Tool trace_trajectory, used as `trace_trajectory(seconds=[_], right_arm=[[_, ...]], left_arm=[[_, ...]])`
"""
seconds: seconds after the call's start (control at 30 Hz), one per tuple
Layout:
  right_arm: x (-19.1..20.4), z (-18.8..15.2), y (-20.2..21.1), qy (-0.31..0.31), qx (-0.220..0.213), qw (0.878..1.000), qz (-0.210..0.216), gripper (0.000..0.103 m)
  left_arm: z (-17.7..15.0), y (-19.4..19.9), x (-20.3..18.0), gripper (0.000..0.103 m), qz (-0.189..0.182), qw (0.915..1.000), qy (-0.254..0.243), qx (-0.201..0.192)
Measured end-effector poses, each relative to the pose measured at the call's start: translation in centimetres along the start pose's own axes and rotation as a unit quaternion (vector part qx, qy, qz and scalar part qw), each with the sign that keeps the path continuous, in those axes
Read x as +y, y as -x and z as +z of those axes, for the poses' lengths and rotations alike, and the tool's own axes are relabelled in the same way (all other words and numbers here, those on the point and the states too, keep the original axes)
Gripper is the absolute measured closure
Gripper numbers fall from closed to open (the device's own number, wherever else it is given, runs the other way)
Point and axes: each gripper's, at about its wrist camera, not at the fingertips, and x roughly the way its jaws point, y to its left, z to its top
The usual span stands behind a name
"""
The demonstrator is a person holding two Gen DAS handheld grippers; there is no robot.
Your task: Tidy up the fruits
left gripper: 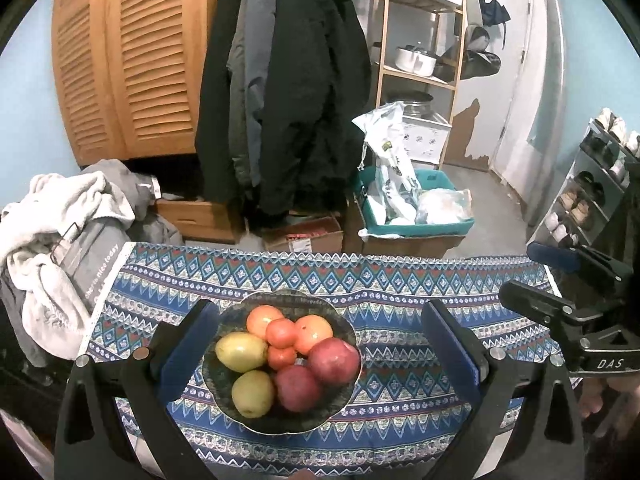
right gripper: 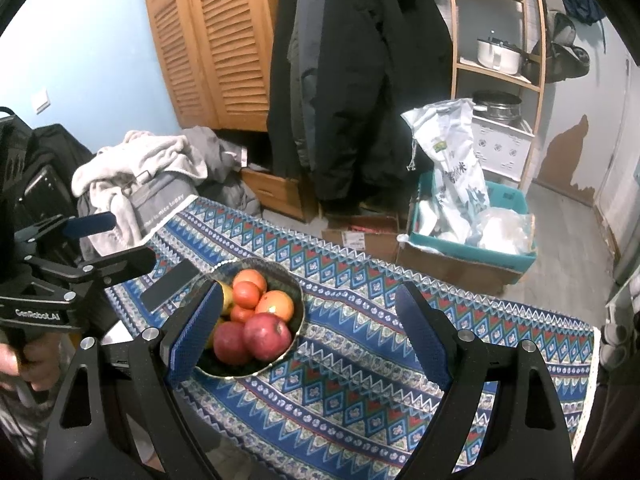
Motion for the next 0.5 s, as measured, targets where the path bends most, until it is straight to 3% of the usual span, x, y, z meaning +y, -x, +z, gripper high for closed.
trace_trajectory(seconds=[0.5], right_arm=[[0.18, -0.12, 0.01, -0.001, 0.001, 1.000, 0.000, 0.016]], left_arm=[[0.00, -0.05, -0.20, 0.001, 0.000, 1.0000, -0.002, 0.002]])
